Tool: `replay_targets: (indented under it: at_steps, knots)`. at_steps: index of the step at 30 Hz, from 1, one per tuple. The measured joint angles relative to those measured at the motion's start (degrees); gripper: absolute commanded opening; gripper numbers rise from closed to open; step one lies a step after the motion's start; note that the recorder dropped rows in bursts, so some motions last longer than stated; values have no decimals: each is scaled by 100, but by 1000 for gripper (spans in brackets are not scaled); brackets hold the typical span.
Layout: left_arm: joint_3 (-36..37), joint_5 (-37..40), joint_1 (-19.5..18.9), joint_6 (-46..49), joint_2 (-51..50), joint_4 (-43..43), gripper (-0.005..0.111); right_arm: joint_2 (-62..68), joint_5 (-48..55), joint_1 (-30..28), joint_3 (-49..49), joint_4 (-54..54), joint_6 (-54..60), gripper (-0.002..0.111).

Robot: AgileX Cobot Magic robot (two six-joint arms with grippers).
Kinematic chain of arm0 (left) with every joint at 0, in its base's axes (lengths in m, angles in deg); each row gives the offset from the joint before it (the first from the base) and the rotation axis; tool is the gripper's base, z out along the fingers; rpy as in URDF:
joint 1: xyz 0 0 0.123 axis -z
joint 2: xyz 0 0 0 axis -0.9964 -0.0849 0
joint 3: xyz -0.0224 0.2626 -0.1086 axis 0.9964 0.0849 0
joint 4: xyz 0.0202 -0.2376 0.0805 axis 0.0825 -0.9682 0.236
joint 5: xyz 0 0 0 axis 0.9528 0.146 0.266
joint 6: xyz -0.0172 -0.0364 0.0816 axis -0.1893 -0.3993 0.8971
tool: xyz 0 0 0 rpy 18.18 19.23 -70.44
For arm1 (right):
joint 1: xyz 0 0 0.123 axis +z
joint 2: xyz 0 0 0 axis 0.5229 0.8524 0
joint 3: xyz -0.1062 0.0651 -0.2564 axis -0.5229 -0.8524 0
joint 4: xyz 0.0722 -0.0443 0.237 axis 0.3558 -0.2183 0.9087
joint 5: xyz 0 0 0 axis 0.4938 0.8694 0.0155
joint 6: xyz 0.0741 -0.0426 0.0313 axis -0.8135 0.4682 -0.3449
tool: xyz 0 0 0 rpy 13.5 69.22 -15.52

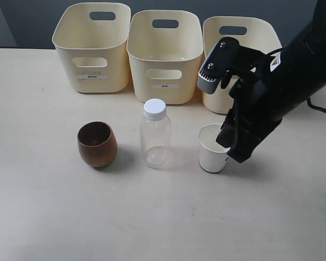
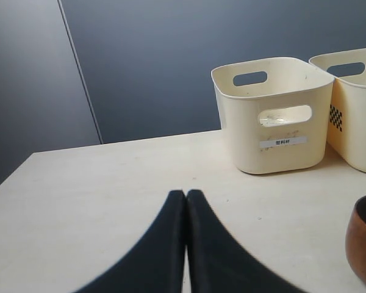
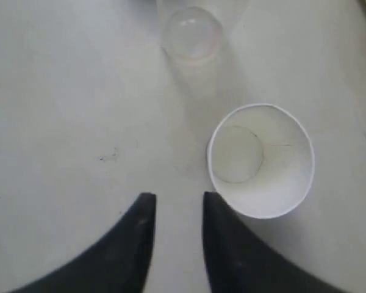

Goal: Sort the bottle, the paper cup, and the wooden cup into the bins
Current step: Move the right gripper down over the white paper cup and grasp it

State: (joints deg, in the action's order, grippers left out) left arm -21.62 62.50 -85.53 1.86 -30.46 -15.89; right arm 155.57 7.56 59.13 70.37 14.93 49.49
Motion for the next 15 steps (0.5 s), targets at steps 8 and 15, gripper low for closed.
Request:
replay_targets:
  at_steps: [8, 15]
  knots:
    - [0, 0, 0, 0, 0, 0, 0, 178, -451, 0, 0, 174, -45, 65]
    - [0, 0, 0, 0, 0, 0, 0, 326, -692, 0, 0, 89, -45, 65]
